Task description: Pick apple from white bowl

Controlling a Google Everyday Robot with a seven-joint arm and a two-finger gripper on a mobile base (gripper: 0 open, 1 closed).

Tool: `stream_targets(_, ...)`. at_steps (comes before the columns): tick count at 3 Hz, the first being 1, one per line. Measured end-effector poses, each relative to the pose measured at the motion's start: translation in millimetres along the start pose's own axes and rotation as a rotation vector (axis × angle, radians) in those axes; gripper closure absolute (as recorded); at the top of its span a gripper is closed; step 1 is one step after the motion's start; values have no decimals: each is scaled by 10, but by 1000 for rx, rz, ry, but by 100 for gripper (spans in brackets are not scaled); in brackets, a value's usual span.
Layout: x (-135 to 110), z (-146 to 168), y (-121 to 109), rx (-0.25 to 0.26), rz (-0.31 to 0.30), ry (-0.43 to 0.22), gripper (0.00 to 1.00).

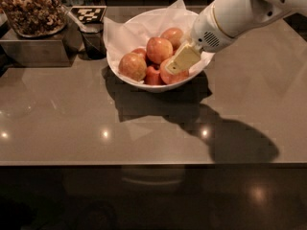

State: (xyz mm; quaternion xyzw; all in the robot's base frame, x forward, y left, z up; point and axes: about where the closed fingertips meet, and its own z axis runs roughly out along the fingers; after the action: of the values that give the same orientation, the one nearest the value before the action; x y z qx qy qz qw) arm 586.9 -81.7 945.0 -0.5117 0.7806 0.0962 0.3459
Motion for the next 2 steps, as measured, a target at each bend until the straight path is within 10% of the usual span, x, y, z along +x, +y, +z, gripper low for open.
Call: stream_targets(2, 158, 94, -92, -14, 60, 9, 35)
